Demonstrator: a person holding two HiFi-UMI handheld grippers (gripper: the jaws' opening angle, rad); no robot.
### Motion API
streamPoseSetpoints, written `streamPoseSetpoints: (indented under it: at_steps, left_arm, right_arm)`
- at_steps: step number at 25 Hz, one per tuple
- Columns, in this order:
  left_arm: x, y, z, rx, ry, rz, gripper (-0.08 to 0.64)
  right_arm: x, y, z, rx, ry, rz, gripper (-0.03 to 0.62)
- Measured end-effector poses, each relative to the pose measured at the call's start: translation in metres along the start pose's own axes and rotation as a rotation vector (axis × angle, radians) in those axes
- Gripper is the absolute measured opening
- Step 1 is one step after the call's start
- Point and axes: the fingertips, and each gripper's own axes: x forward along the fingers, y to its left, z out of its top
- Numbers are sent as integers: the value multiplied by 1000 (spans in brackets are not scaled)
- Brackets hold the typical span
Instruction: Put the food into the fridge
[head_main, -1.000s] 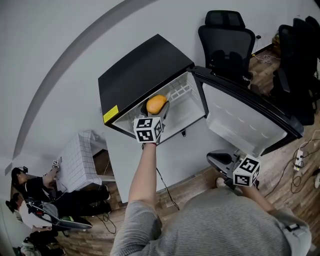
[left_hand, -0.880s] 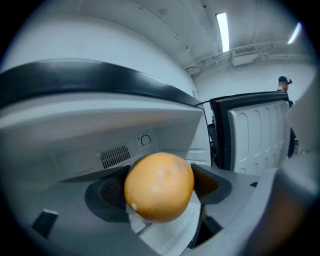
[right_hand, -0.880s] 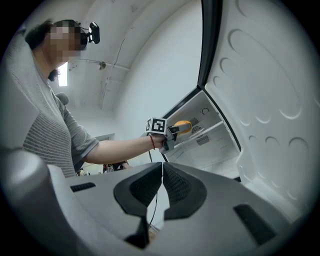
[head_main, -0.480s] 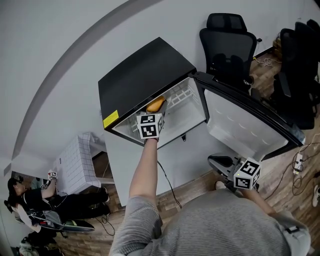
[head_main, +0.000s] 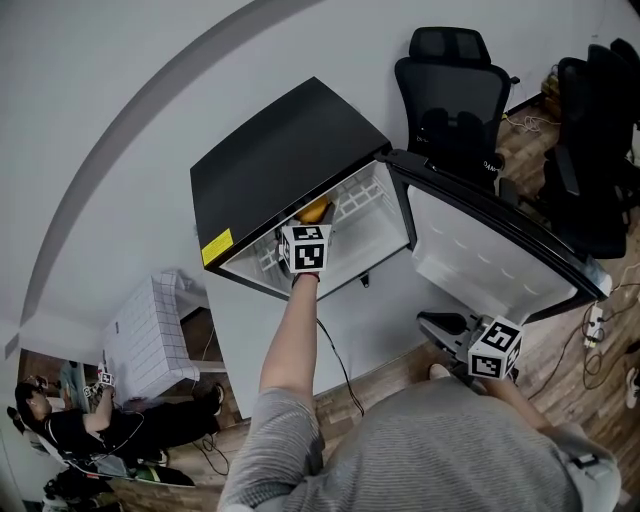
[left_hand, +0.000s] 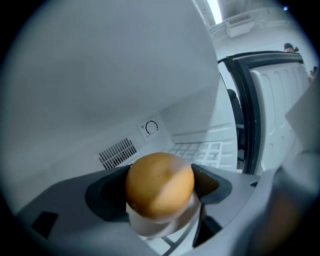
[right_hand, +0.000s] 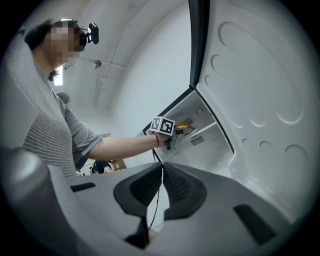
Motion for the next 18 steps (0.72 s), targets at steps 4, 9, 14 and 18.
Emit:
streamPoseSetpoints:
  at_steps: [4, 9, 14, 18]
  left_arm:
    - [3, 5, -1, 3, -9, 38, 390]
    - [6, 9, -4, 2, -20, 76, 390]
    - [5, 5, 0, -6, -50, 63, 391]
    - [3, 5, -2, -25, -57, 51, 396]
  right_arm:
    - [3, 2, 0, -2, 5, 3, 14]
    - [5, 3, -3, 2, 18, 4, 13]
    - [7, 4, -6, 2, 26, 9, 14]
    - [10, 9, -7, -1, 31, 23, 13]
